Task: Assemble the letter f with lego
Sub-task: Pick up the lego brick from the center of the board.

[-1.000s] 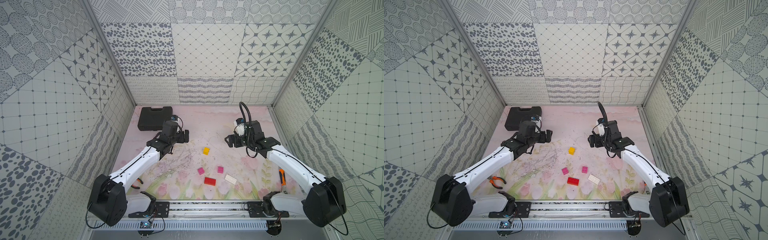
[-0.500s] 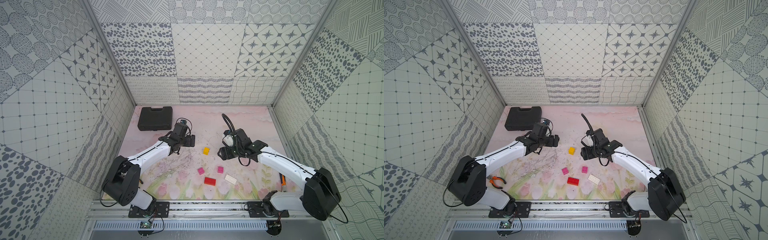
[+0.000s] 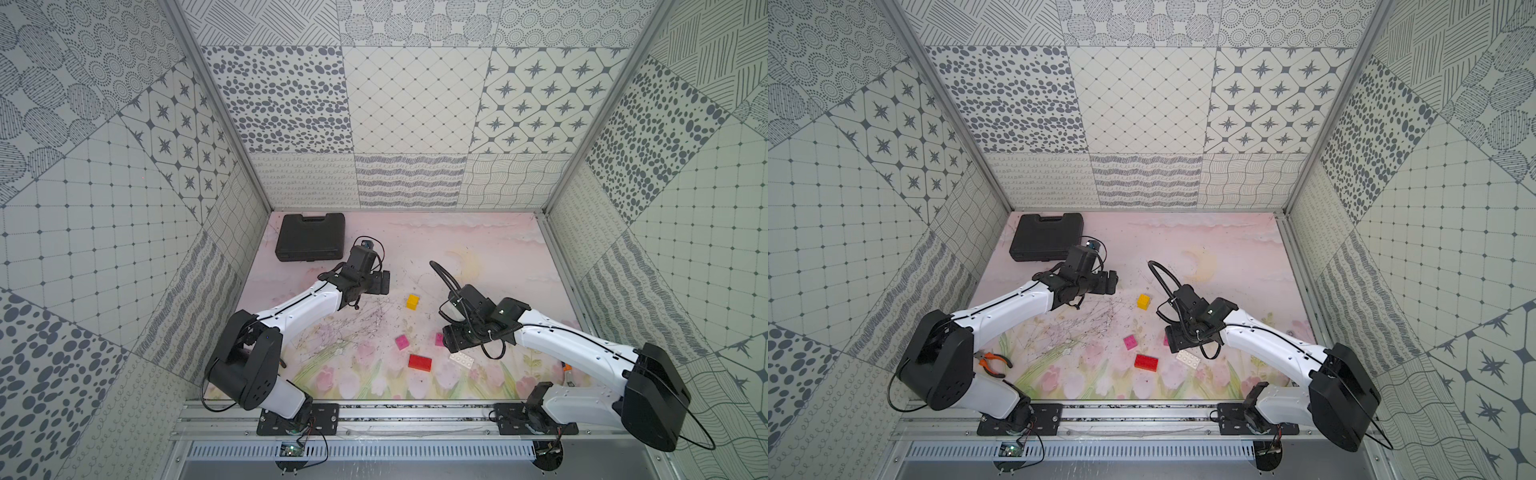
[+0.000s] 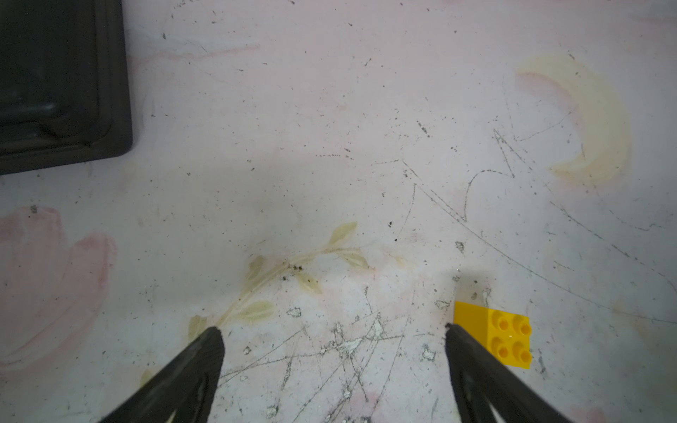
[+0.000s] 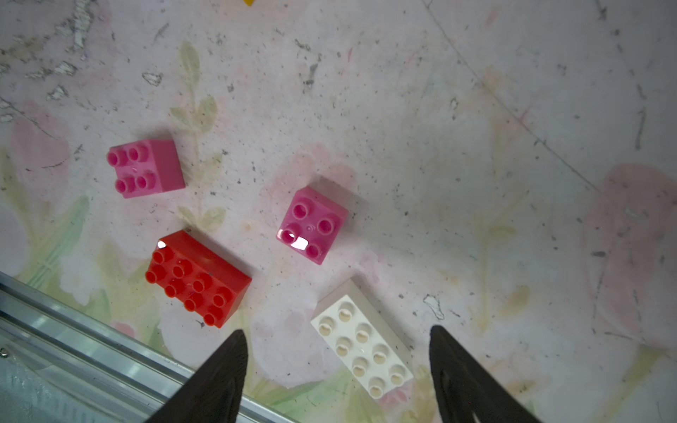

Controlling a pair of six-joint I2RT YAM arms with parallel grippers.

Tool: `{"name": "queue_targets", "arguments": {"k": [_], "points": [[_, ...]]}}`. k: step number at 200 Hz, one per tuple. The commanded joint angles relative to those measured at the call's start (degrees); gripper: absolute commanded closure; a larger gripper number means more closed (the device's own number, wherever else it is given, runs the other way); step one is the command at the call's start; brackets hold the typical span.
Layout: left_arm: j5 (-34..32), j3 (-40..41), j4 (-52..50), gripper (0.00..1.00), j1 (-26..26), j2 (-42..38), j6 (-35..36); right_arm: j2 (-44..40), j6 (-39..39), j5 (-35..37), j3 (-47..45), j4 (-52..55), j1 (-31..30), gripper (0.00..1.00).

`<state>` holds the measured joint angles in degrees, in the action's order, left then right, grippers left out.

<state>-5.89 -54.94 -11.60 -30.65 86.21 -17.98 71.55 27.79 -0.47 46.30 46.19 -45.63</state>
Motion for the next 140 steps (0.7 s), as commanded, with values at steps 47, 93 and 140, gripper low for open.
{"name": "queue_targets", "arguments": {"k": [47,93,140], "points": [[-1.1,-1.35,-1.72,0.05,-0.12,-0.52,0.64,-1.27,7.16,2.86,-4.51,2.85,-3.59,0.25],[-0.75,-1.46,-1.67,0.05,-0.1,-0.35,0.75,0.27,7.34,3.46,-5.95,0.82,-4.47,0.26],[-0.91,-1.25,-1.65,0.05,-0.11,-0.26,0.58,3.45,6.33,3.47,-4.99,-0.61,-5.0,0.29]]}}
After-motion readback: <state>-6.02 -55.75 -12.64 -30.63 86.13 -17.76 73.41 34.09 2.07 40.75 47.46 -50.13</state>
